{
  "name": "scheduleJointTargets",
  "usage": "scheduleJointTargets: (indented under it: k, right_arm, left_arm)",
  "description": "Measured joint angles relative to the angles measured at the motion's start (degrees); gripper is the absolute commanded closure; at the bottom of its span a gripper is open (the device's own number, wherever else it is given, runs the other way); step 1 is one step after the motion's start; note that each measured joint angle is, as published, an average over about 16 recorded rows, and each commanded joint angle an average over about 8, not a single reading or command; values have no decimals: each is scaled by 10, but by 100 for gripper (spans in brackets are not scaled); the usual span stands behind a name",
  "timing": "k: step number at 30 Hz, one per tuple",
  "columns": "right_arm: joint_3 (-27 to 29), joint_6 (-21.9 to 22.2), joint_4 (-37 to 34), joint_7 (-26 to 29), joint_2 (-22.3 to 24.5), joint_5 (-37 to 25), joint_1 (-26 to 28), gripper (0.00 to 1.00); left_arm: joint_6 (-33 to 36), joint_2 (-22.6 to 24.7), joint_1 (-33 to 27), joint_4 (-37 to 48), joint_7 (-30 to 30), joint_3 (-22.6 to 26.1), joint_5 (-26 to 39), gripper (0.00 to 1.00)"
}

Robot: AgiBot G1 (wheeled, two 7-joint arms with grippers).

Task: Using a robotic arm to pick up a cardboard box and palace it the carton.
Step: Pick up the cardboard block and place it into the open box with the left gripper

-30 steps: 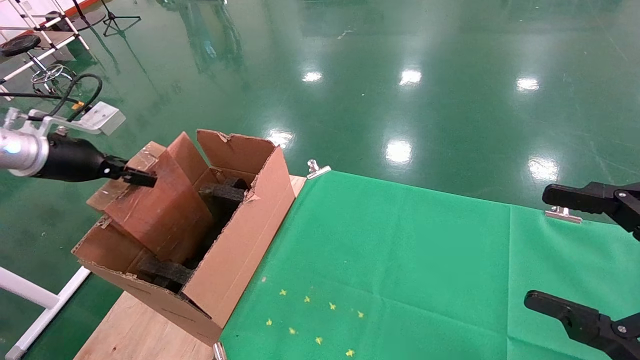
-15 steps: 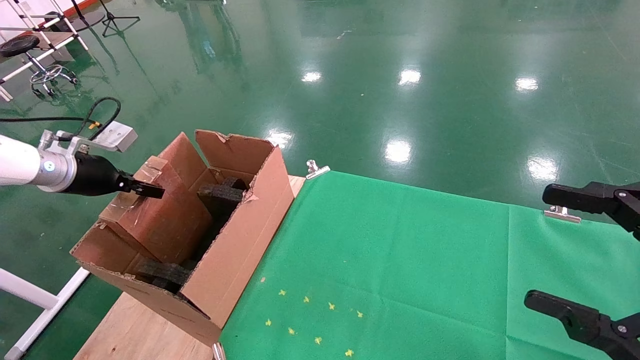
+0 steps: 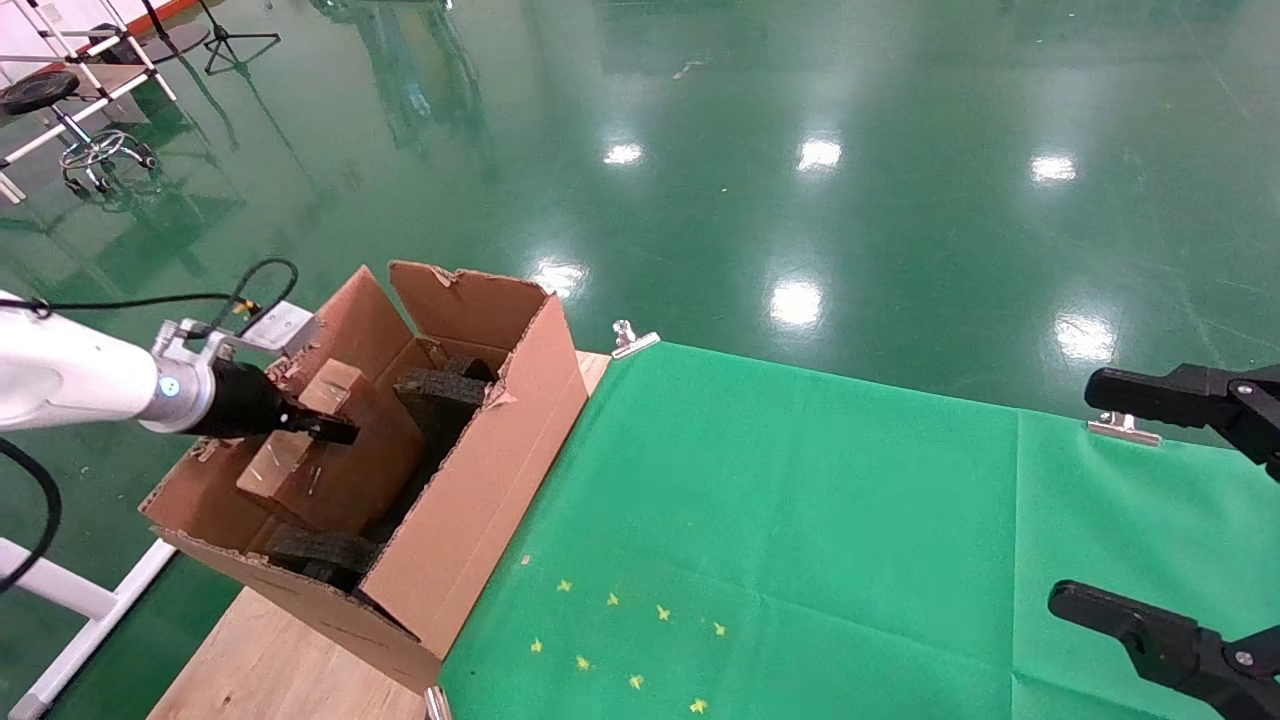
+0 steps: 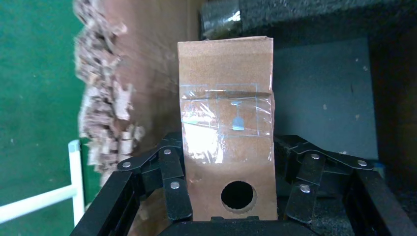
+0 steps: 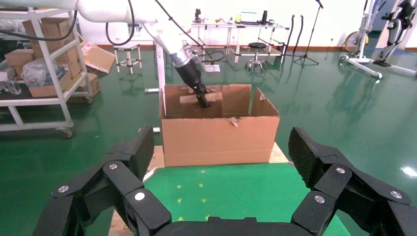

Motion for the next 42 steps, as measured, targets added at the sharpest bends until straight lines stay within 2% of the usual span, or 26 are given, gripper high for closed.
scheduleJointTargets:
  k: [9, 17, 18, 31, 42]
  right_arm:
    - [0, 0, 0, 0, 0, 0, 0, 0]
    - [0, 0, 0, 0, 0, 0, 0, 0]
    - [0, 0, 0, 0, 0, 0, 0, 0]
    - [0, 0, 0, 0, 0, 0, 0, 0]
    - [0, 0, 0, 0, 0, 0, 0, 0]
  left_arm:
    - [-74, 22, 53, 2, -8, -3, -5, 99]
    - [-119, 37, 85, 1, -12, -6, -9, 2]
    - [-120, 38, 87, 1, -12, -6, -9, 0]
    - [-118, 37, 88, -4, -8, -7, -11, 0]
    - [-98, 19, 68, -29, 1, -20, -29, 0]
